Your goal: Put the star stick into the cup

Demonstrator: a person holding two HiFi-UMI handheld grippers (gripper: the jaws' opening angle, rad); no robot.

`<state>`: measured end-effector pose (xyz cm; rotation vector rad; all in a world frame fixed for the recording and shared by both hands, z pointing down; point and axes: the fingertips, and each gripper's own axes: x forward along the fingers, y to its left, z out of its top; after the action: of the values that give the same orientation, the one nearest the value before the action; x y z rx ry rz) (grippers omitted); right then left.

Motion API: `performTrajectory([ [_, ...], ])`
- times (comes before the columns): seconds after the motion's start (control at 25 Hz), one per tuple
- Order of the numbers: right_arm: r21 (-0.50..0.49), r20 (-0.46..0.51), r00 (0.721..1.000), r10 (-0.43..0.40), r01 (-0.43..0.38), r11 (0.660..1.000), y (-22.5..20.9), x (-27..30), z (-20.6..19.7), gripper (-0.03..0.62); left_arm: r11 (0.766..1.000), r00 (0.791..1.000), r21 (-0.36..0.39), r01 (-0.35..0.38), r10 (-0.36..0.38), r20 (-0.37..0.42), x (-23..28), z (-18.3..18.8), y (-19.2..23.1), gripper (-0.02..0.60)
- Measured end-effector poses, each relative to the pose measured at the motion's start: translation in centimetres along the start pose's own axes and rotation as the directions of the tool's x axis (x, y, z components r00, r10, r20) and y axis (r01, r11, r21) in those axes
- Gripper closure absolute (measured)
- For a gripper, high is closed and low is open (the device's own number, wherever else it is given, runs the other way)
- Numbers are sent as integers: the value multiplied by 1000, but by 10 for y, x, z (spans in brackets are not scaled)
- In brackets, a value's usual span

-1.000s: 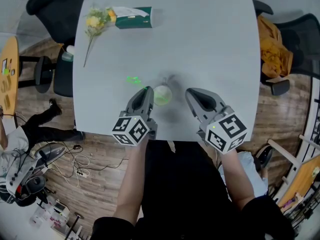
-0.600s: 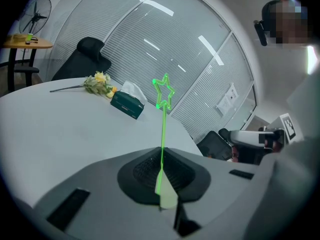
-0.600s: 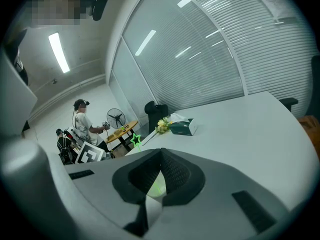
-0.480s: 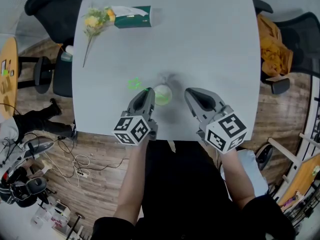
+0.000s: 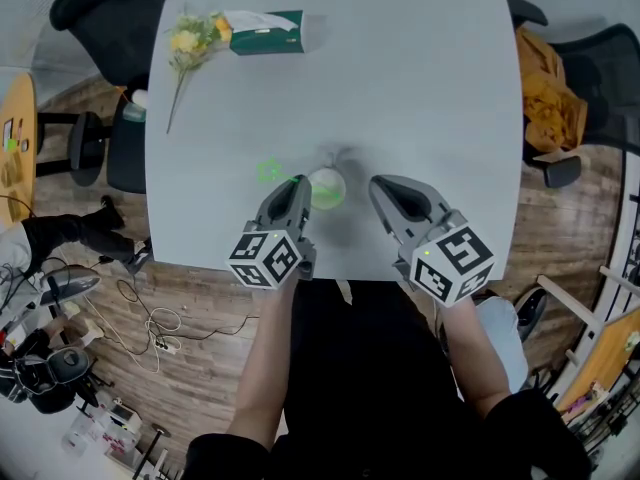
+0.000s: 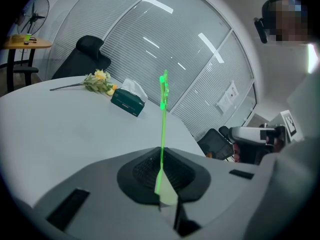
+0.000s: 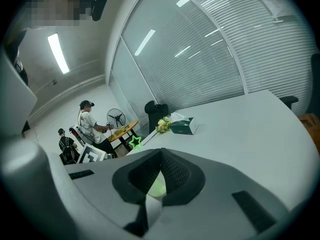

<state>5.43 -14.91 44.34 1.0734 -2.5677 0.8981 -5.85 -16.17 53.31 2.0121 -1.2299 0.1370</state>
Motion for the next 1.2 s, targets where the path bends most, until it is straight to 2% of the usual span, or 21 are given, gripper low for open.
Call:
performTrajectory([
  [1.0, 9, -2, 1000, -11, 11, 1000, -2, -3, -2, 585, 1000, 1000, -21, -15, 15, -13, 7, 1, 12, 577],
  [1.2, 13, -3, 1000, -11, 11, 1000, -2, -4, -3, 585, 999, 999, -43, -32, 31, -14, 7, -1, 16, 577],
])
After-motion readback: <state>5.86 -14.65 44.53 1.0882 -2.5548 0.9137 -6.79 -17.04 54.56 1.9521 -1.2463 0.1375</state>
